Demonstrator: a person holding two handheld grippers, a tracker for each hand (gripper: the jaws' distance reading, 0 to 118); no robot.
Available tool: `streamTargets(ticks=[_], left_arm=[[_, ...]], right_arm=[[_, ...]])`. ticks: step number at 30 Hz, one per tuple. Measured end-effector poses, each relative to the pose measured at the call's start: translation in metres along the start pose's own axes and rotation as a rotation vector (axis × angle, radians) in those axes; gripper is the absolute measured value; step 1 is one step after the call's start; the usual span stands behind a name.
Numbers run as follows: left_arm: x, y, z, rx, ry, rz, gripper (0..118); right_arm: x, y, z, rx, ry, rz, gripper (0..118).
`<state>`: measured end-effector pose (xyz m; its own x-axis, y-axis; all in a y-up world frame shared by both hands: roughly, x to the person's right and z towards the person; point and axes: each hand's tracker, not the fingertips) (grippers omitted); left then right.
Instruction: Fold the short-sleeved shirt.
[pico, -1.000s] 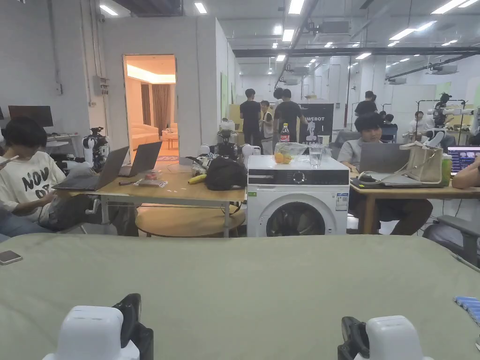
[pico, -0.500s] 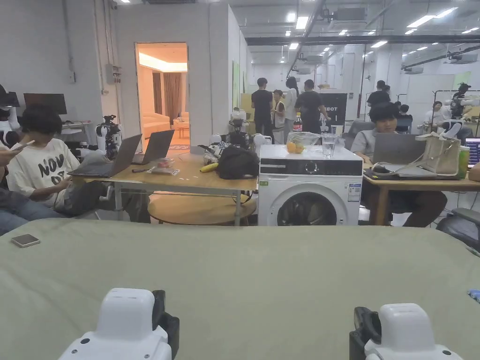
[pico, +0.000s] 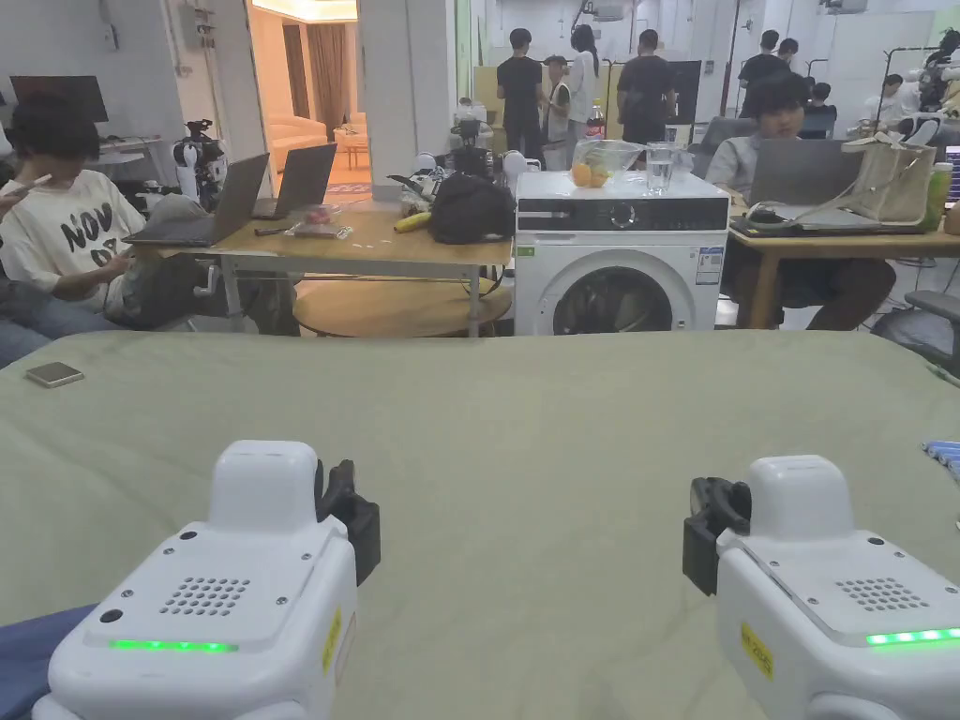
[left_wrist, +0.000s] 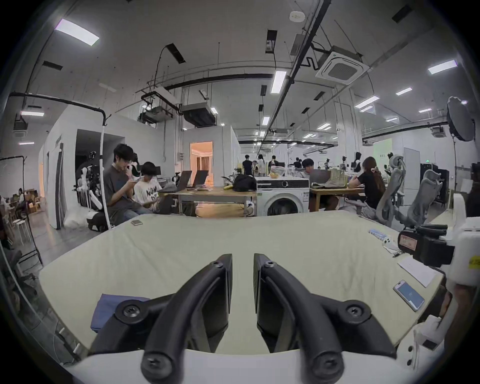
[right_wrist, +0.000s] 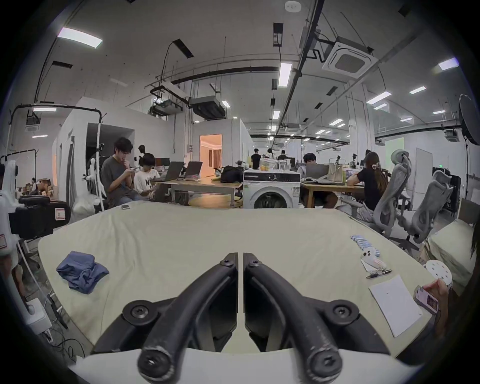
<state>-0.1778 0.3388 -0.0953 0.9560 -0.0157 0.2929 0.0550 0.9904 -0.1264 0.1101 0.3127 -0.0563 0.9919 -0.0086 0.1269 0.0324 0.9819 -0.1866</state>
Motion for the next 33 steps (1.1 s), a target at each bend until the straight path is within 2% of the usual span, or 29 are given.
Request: streamTargets(ticks=[2, 3, 5, 6, 7, 10, 14, 18, 24, 27, 29, 31, 33], left_arm=[[0.003, -0.001, 0.0, 0.004, 0.009, -0.006, 12], [0.003, -0.001, -0.001, -0.003, 0.0, -0.009, 23], [0.004, -0.002, 0.003, 0.014, -0.013, -0.009, 93], [0.003, -0.002, 0.005, 0.037, -0.017, -0.012, 114], [0.003, -0.001, 0.006, 0.042, -0.026, -0.005, 118], [0.003, 0.002, 0.008, 0.063, -0.021, -0.004, 118], [0.0, 0.002, 0.01, 0.069, -0.02, 0.013, 118], [-0.006, 0.004, 0.01, 0.056, -0.023, 0.041, 118], [-0.01, 0.003, 0.011, 0.048, 0.001, 0.047, 118], [-0.011, 0.003, 0.011, 0.045, 0.001, 0.057, 118], [-0.011, 0.004, 0.011, 0.046, -0.005, 0.06, 118], [-0.01, 0.004, 0.01, 0.043, -0.009, 0.06, 118], [-0.009, 0.004, 0.009, 0.038, -0.016, 0.057, 118]], right_arm=[[0.002, 0.0, -0.001, -0.004, 0.009, -0.005, 3], [0.002, -0.001, -0.002, -0.014, 0.017, -0.007, 15], [0.001, -0.003, -0.004, -0.023, 0.018, -0.001, 74], [0.0, -0.004, -0.001, 0.007, 0.012, -0.003, 101], [0.0, -0.005, 0.001, 0.011, 0.027, 0.002, 118], [-0.001, -0.002, 0.002, 0.018, 0.054, 0.02, 118], [-0.012, 0.002, 0.004, 0.026, 0.027, 0.101, 118], [-0.015, 0.006, -0.003, -0.008, 0.008, 0.093, 118], [0.001, 0.006, -0.011, -0.069, -0.031, -0.093, 118], [0.011, 0.012, -0.011, -0.096, 0.007, -0.219, 118], [0.014, 0.014, -0.01, -0.099, -0.007, -0.302, 118], [0.018, 0.018, -0.011, -0.117, -0.009, -0.355, 118], [0.019, 0.021, -0.011, -0.123, -0.011, -0.368, 118]])
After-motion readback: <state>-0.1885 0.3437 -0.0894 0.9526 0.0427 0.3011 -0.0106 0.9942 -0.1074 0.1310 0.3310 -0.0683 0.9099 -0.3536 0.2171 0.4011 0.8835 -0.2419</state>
